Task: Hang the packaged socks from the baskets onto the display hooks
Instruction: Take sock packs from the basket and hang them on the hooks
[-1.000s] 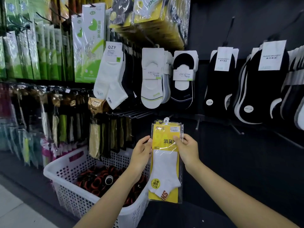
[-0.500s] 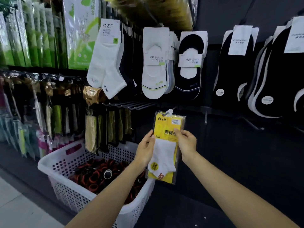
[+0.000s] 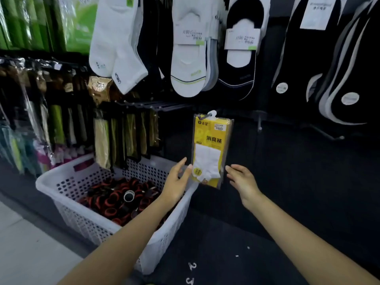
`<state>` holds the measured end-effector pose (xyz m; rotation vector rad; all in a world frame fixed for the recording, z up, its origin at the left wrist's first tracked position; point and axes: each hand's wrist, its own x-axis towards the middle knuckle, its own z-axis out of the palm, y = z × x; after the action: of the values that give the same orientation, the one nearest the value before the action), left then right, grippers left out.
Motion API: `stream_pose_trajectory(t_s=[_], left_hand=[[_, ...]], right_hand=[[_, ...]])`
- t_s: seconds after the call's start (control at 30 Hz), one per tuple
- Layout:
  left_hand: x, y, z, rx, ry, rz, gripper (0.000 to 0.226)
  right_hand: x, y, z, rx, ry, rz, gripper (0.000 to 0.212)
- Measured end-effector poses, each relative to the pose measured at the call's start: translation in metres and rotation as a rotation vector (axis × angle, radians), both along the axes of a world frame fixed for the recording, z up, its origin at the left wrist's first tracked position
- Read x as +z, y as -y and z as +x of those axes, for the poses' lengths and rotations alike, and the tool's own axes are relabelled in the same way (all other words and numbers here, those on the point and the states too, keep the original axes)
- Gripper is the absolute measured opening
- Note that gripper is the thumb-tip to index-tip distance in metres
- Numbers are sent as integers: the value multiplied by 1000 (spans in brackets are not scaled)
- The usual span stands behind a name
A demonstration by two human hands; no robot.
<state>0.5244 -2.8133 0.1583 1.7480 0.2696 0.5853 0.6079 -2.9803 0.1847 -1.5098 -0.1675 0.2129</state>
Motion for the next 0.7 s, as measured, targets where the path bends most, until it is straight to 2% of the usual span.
stream_pose_trajectory(t_s=[0.23,0.33,0.43,0.6,0.7], left_hand=[[-103,34,-96,-25,-240,-46,48],[-152,57,-139,2,-327,-177,50],[-203,82,-188,75,-437,-323,50],[-256,102,-252,94,-699,-313,38],[-264,108,-260,-2,-763,-303,34]], right_hand=[[-79,70,-72,198,-99,-218,29],[-126,90,-112,273,-185,-337,24],[-178,105,-149,324,-227,-479,30],[-241,120,-182,512,-104,-736,39],[-261,129,-182,585,-25,-850,47]])
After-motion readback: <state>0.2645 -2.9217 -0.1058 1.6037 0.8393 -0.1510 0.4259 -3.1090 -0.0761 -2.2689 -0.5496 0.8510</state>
